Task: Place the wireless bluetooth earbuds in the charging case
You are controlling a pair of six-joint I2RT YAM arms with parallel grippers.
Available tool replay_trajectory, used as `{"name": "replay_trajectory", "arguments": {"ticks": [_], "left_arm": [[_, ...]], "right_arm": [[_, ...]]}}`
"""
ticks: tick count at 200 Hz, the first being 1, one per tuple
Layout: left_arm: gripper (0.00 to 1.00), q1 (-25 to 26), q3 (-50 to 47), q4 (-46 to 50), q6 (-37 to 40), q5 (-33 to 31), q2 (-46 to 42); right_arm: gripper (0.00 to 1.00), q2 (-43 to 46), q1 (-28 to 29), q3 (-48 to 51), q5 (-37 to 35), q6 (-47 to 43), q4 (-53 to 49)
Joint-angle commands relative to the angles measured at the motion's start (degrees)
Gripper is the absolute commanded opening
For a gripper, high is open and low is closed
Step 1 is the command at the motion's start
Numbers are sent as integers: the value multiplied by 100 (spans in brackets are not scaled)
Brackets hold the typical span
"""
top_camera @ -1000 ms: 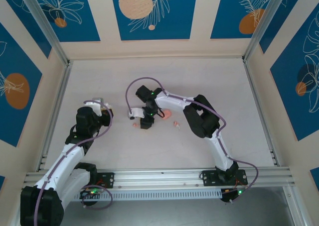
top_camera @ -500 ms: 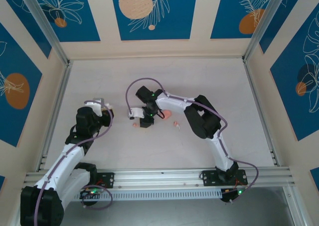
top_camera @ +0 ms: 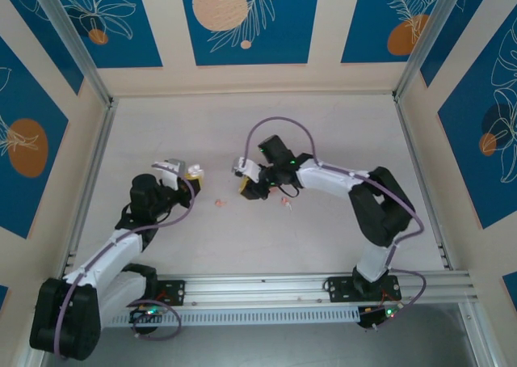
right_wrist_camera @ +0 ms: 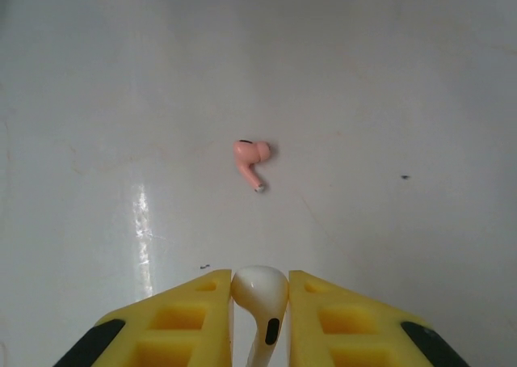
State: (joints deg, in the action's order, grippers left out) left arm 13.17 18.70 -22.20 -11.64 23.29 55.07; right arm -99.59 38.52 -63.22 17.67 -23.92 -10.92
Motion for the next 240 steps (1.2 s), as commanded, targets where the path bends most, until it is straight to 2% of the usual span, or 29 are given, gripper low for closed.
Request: {"name": "replay_trajectory", "arguments": {"ticks": [1,35,59,114,168,240], "left_arm": [[12,361,-25,-929,285,282,220],[12,1260,187,-1320,869,2,817],[12,1684,356,-1837,949,-83,1333],[12,2457,936,-3032,962,-52,2450],[12,2857,1254,-3956,867,-46,3038],[12,3006,1429,-4416,795,64,3331]], "right_arm": [[20,535,-236,680,568,931,1211],[20,1475,-734,1823,885,1992,2745],[20,2102,-1047,2470,923,2656,3642],[21,3372,-1295,3326,532,3329,4648],[21,3977,-1260,3589,230,3451,4999],[21,3917,-1173,3669,230,3604,5463]]}}
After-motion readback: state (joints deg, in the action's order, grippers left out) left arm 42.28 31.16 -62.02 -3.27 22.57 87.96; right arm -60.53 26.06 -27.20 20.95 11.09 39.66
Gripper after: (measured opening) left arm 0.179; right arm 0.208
